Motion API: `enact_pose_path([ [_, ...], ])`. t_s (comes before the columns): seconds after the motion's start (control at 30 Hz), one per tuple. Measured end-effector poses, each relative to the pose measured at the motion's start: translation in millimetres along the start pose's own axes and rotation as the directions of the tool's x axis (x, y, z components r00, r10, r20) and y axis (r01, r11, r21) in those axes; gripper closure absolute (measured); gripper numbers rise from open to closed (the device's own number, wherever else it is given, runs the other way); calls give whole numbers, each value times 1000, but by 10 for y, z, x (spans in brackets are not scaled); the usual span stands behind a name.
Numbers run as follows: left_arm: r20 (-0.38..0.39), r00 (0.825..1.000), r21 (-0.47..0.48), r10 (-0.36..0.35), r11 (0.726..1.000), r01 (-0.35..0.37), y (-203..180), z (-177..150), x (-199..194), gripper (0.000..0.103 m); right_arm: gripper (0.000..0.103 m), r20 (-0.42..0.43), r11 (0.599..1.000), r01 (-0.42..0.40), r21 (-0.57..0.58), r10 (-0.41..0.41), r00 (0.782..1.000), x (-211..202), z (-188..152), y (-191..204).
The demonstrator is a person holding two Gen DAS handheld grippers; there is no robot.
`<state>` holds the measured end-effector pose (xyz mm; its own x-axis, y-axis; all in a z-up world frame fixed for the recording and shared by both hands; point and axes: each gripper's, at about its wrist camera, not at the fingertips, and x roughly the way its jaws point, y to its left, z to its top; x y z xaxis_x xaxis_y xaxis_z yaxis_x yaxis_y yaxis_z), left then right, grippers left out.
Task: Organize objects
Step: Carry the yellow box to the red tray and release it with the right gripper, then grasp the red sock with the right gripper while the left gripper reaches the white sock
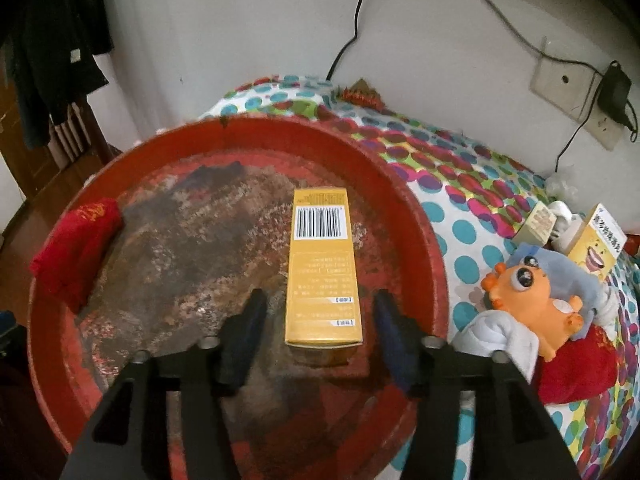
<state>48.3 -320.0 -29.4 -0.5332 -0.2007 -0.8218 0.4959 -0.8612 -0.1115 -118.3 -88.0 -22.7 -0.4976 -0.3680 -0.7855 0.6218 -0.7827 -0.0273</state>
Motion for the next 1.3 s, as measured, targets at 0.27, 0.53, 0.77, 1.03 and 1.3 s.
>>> enact_pose_path([
  [0.27,-2,1000,-2,1,1000,-1,-12,-11,9,45,33,47,1000,1,3,-1,999,-288,-38,-67],
  [0.53,27,999,56,41,998,-42,-156,-36,-29,45,32,98,998,-18,58,12,995,-661,-283,-445],
  [0.77,93,995,103,46,993,-56,-286,-55,-171,45,30,87,991,58,124,-69,994,-869,-565,-1039],
  [1.03,103,993,156,57,985,-73,-449,-99,-195,45,19,6,968,167,187,-171,985,-736,-822,-1661],
  [1.3,113,992,217,47,974,-71,-605,-162,-193,45,16,-12,958,179,225,-181,983,-462,-837,-1905],
])
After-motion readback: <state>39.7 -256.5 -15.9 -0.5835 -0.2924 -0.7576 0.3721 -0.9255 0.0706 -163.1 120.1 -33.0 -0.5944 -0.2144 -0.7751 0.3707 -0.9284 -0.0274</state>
